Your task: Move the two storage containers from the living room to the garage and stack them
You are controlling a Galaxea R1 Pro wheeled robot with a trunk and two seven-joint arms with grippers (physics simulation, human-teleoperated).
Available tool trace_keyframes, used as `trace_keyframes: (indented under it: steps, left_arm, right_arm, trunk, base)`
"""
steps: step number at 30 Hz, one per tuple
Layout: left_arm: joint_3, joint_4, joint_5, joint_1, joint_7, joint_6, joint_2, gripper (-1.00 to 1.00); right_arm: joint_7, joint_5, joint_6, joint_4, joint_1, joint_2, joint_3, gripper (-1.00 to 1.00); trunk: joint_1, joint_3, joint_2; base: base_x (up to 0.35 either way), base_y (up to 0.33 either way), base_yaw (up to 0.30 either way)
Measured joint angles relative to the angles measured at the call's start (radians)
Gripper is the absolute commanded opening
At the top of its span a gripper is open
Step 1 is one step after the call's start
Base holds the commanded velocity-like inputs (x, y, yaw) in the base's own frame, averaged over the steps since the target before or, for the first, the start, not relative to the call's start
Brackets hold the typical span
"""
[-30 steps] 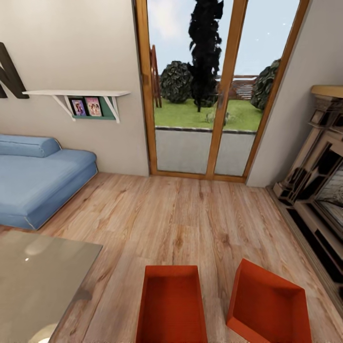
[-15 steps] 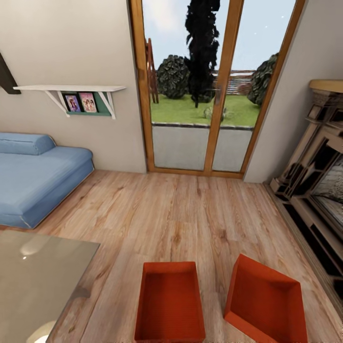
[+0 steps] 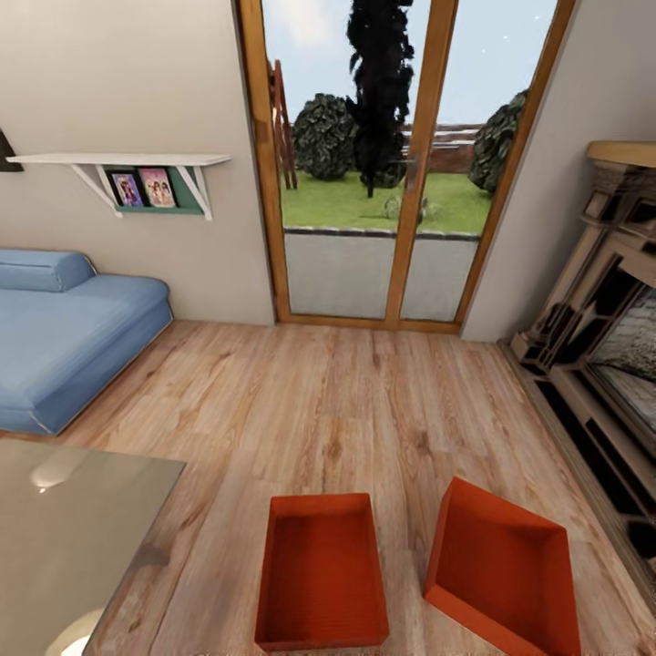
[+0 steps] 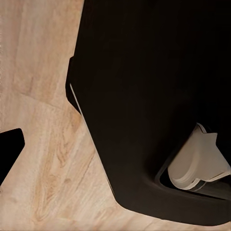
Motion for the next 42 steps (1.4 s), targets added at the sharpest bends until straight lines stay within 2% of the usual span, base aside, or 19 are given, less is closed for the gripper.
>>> trace_keyframes:
  steps: [42]
  left_arm:
    - [0.000, 0.000, 0.000, 0.000, 0.000, 0.000, 0.000, 1.00]
  right_arm:
    - [0.000, 0.001, -0.002, 0.000, 0.000, 0.000, 0.005, 1.00]
  trunk:
    - [0.000, -0.068, 0.000]
  base:
    - [0.000, 0.000, -0.001]
